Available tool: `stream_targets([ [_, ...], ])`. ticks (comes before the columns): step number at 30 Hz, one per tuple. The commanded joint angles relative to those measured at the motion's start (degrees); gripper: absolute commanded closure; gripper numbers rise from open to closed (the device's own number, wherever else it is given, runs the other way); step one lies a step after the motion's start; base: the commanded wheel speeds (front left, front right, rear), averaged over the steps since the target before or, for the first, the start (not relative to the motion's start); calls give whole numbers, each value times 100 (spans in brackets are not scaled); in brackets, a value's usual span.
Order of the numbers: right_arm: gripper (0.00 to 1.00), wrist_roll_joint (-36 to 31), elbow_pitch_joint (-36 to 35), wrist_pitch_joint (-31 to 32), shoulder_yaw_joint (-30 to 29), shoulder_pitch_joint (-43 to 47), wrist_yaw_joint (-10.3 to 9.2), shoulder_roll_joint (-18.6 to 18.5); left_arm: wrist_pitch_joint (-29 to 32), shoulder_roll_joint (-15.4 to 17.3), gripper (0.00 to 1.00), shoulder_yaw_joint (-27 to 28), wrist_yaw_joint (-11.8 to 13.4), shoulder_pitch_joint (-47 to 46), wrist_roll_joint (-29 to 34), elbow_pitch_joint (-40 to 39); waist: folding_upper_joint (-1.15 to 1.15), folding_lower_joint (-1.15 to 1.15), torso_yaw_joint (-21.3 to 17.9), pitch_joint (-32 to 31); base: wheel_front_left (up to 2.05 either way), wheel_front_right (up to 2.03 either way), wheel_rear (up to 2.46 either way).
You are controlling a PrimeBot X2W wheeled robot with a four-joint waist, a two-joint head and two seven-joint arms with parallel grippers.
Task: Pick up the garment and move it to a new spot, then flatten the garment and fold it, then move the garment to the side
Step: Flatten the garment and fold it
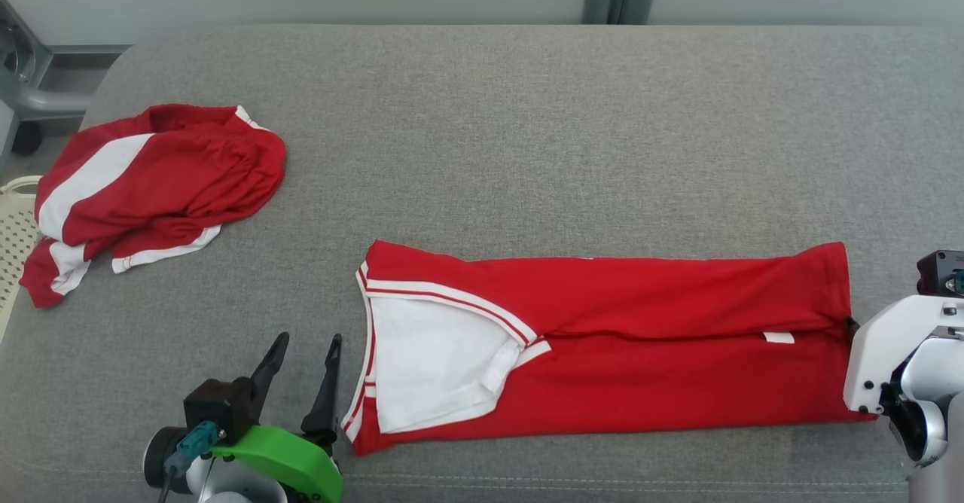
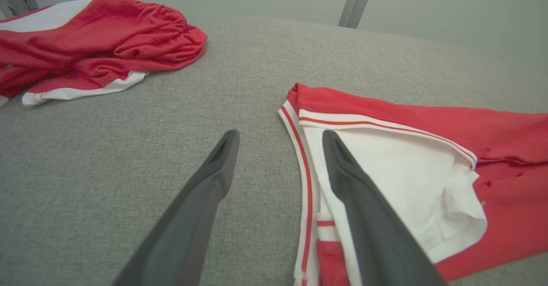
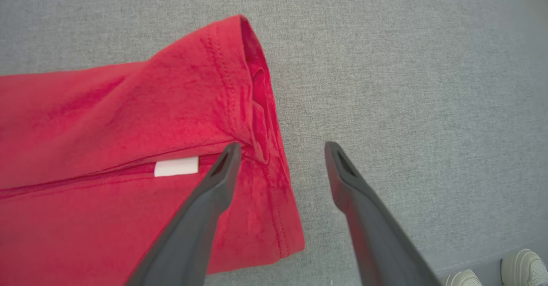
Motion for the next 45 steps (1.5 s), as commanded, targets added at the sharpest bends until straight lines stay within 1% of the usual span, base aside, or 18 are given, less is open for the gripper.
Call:
stream_targets([
  [1,0,-51,47,-32,-33,-84,-2,5,15,26,0,0,-23,-60,-14,-24,0,0,49,59,0,0,0],
  [9,0,-223,379,-170,-177,-257,-2,68,1,22,0,-29,-52,-156,-50,14,0,0,169,221,0,0,0],
  [14,0,-286,595,-123,-280,-318,-2,89,-14,11,0,-56,-58,-179,-71,33,0,0,205,287,0,0,0],
  [29,0,-269,1030,-309,-408,-540,-2,109,-38,74,0,-79,-68,-321,-72,74,0,0,253,519,0,0,0],
  [34,0,-204,1285,-306,-490,-609,-2,137,-23,84,0,-115,-87,-335,-88,82,0,0,264,558,0,0,0],
  [35,20,-215,1341,-288,-505,-618,-2,141,-19,88,0,-121,-79,-350,-88,79,0,0,271,566,0,0,0],
  [36,55,-205,1404,-264,-515,-629,-3,145,-12,88,0,-128,-74,-360,-88,73,0,0,279,573,0,0,0],
  [37,95,-185,1456,-264,-511,-646,-4,149,-2,93,0,-133,-66,-367,-87,66,0,0,287,581,0,0,0],
  [38,100,-180,1507,-253,-493,-657,-6,149,4,98,0,-136,-54,-367,-90,56,0,0,291,585,0,0,0],
  [44,100,-170,1637,-207,-510,-628,-8,147,25,125,0,-143,-17,-288,-119,41,0,0,291,531,0,0,0],
  [45,100,-197,1597,-275,-605,-647,-9,124,23,134,0,-146,-12,-248,-134,42,0,0,280,491,0,0,0],
])
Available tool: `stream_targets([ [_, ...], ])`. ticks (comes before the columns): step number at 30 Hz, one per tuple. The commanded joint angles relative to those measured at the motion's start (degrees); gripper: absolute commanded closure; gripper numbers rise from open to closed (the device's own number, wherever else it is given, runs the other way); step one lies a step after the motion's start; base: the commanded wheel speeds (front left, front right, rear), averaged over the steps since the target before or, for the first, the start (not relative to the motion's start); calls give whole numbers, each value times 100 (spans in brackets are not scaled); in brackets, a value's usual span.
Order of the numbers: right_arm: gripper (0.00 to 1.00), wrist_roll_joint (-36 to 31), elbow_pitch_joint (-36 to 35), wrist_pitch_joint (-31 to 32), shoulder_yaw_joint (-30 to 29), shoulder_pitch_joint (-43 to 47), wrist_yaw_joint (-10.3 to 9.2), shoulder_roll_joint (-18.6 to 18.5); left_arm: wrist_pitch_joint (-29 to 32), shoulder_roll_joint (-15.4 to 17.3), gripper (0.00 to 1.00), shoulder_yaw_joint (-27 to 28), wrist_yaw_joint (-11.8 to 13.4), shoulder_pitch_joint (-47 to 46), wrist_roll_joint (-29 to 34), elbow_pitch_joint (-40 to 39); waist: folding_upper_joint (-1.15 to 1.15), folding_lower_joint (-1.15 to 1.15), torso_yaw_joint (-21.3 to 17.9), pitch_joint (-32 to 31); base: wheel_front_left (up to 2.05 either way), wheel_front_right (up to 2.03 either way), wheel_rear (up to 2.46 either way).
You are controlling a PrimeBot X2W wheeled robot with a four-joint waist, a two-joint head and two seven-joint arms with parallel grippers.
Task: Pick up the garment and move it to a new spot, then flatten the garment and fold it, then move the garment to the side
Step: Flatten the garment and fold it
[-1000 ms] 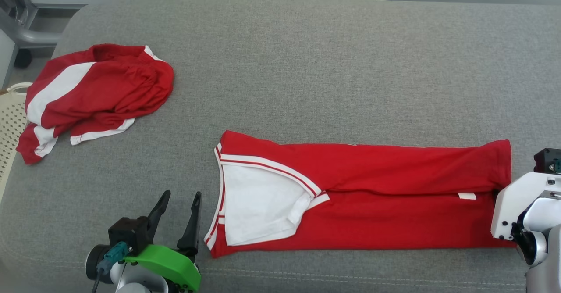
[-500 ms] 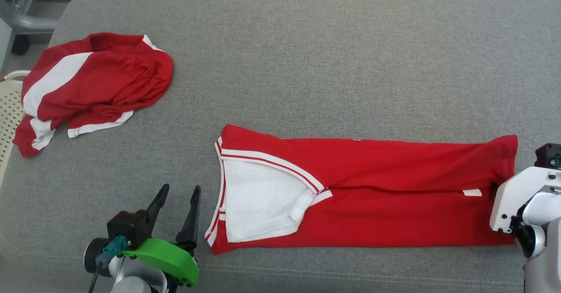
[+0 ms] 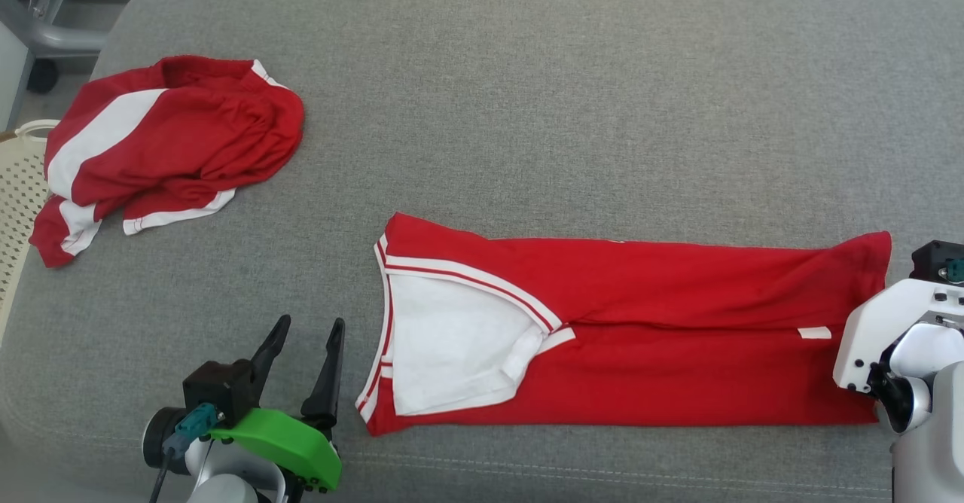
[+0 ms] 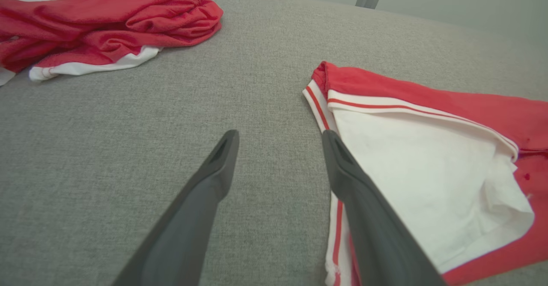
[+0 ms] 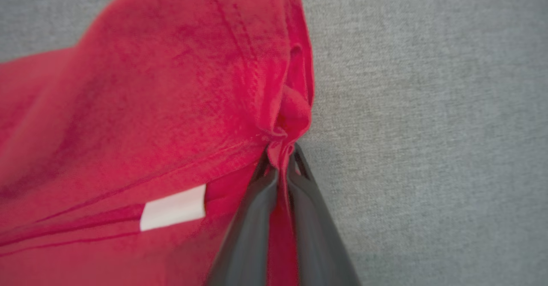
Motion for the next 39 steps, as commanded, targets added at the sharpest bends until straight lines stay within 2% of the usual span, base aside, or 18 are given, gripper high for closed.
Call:
stream_targets([
  [1,100,-20,103,22,-122,102,-17,-29,5,48,0,-2,32,31,-39,-5,0,0,-17,-49,0,0,0],
  [19,100,-207,-715,272,-1268,208,-14,-377,-15,41,0,-82,42,273,-156,47,0,0,-130,-618,0,0,0],
  [23,100,-237,-904,437,-1287,268,-14,-374,15,36,0,-102,79,316,-167,26,0,0,-156,-721,0,0,0],
  [27,100,-103,-1037,631,-959,384,-14,-305,21,45,0,-107,86,363,-191,22,0,0,-184,-809,0,0,0],
  [33,100,543,-1470,1151,162,752,-13,-164,35,77,0,-91,119,436,-237,4,0,0,-265,-1004,0,0,0],
  [39,100,1143,-1828,1347,1221,805,-12,-50,58,103,0,-95,134,451,-288,-28,0,0,-304,-1130,0,0,0],
])
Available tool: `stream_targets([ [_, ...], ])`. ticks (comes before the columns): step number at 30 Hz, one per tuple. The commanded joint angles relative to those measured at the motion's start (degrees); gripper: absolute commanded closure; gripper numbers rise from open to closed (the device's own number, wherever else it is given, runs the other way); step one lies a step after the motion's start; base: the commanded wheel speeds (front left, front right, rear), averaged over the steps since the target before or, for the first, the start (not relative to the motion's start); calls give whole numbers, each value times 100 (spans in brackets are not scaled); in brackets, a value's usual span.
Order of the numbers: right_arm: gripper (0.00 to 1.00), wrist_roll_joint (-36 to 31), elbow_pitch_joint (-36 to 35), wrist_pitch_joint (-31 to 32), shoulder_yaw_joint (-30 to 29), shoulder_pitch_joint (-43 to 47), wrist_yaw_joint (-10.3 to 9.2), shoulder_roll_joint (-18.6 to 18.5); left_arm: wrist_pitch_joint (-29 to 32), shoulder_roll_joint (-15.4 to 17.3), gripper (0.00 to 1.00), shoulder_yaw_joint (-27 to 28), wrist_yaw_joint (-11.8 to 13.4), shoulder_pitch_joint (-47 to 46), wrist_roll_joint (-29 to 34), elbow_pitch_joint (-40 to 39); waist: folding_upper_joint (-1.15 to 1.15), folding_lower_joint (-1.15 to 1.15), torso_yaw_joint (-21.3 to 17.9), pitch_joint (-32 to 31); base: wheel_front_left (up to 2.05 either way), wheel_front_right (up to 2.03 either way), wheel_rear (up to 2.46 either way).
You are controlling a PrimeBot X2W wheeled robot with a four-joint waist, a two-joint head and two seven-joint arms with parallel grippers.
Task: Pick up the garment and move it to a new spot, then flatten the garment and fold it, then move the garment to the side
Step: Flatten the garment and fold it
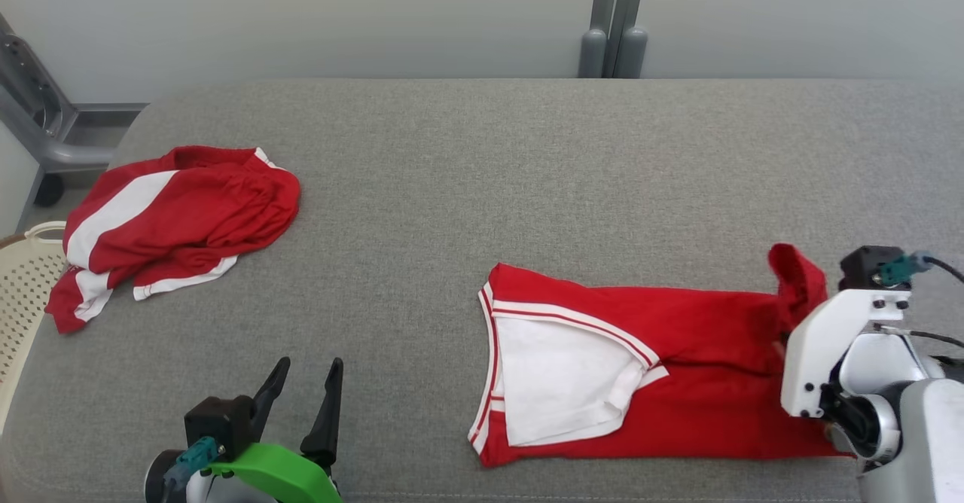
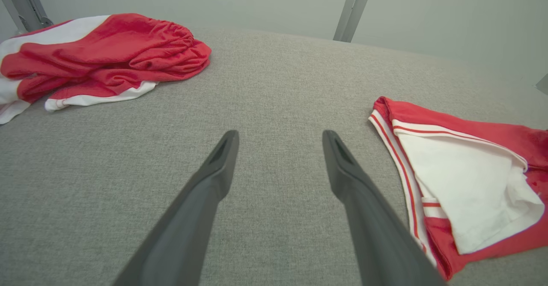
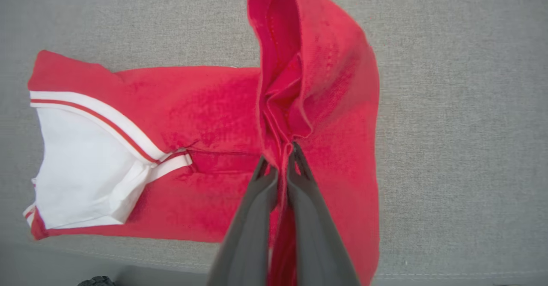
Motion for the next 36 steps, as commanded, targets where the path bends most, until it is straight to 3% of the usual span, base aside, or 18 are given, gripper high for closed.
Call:
stream_targets([
  [1,100,84,-14,10,105,-41,-6,29,5,35,0,-4,28,48,-23,-6,0,0,-15,-33,0,0,0],
  [21,100,1512,1789,-943,2423,-1046,-4,123,-33,-37,0,-158,-71,49,-81,164,0,0,360,-144,0,0,0],
  [36,100,2339,2982,-1970,3227,-1842,-4,125,-13,-103,0,-306,-81,26,-81,223,0,0,634,-141,0,0,0],
])
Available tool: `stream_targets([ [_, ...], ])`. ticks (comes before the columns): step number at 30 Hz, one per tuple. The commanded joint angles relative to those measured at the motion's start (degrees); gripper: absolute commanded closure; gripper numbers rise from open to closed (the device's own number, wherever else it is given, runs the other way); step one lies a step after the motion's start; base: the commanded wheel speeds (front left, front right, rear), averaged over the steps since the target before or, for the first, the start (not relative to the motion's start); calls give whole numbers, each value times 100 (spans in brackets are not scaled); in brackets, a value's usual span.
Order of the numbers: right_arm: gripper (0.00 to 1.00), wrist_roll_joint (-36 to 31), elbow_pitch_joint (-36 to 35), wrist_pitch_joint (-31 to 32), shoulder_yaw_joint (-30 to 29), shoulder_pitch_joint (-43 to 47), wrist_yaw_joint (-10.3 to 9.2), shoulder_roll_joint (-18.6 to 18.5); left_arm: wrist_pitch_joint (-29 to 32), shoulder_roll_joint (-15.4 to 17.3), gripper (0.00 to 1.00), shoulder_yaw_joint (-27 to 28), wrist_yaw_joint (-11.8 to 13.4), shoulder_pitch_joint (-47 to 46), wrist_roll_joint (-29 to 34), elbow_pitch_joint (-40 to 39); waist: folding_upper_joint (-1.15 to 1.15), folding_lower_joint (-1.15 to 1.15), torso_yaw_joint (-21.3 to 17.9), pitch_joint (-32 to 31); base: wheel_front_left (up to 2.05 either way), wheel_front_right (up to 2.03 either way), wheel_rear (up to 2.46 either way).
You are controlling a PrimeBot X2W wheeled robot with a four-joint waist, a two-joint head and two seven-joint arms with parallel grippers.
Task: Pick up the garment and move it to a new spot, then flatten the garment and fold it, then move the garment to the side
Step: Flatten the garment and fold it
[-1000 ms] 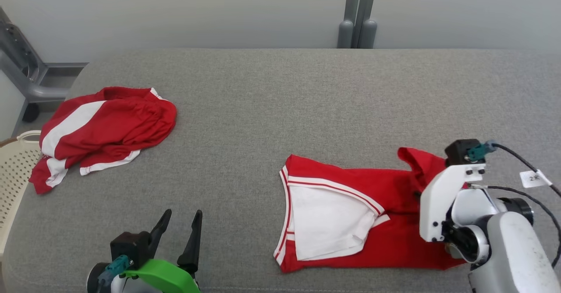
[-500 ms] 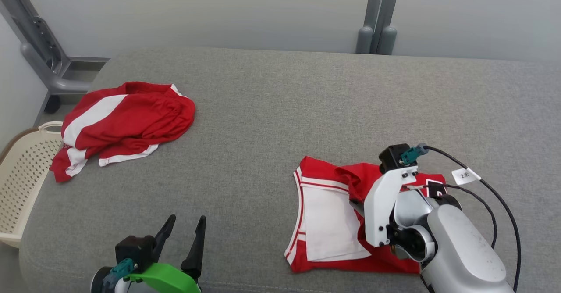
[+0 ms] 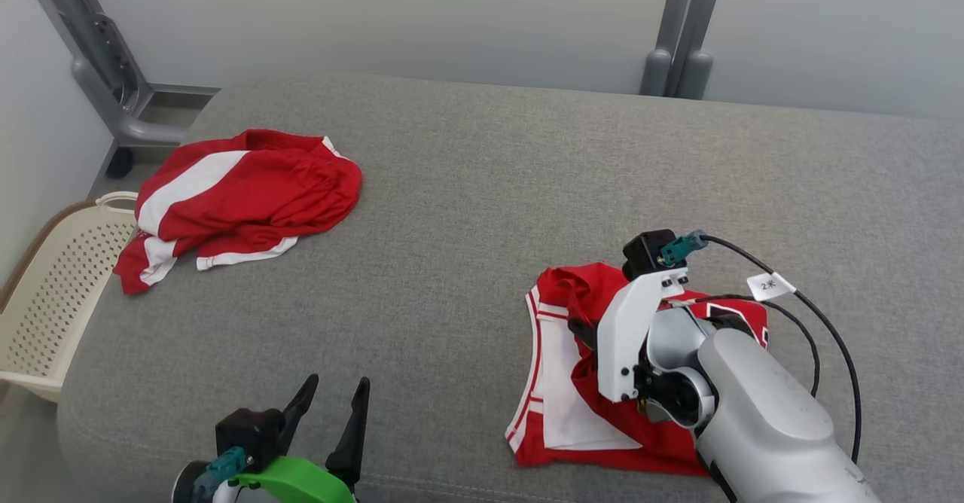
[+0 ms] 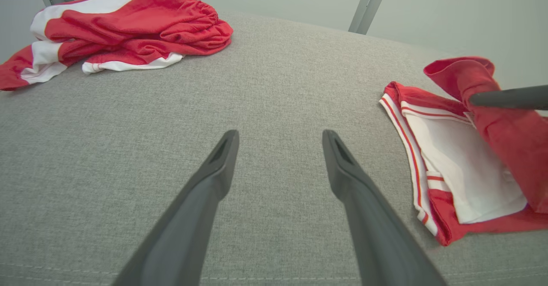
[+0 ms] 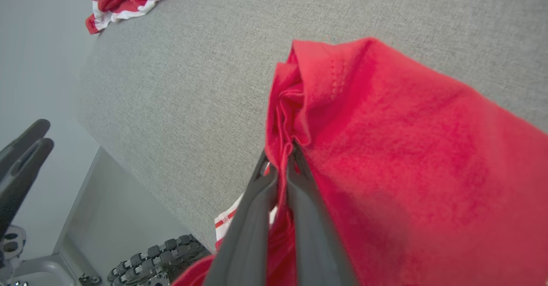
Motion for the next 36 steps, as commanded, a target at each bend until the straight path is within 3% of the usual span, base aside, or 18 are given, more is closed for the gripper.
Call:
stream_targets([
  [1,100,41,134,-75,63,-88,-1,-9,-2,-2,0,-4,-15,27,-43,7,0,0,40,0,0,0,0],
  [13,100,309,1082,-498,582,-390,-1,-7,-24,-22,0,-71,-23,-39,-68,36,0,0,228,111,0,0,0],
  [14,56,330,1123,-524,642,-403,-1,-7,-30,-20,0,-69,-24,-48,-73,39,0,0,234,124,0,0,0],
  [15,0,386,1140,-592,669,-421,-1,-6,-31,-18,0,-65,-23,-58,-73,43,0,0,235,134,0,0,0],
  [25,0,1101,1042,-1266,704,-881,-1,-7,-76,7,0,-2,26,-106,-133,87,0,0,88,75,0,0,0],
  [32,0,-161,1524,-1847,-229,-903,-1,-132,-85,40,0,24,76,50,-166,60,0,0,-56,-144,0,0,0],
  [36,0,-952,1434,-1993,-858,-550,-1,-268,-100,56,0,35,109,116,-179,27,0,0,-135,-214,0,0,0],
])
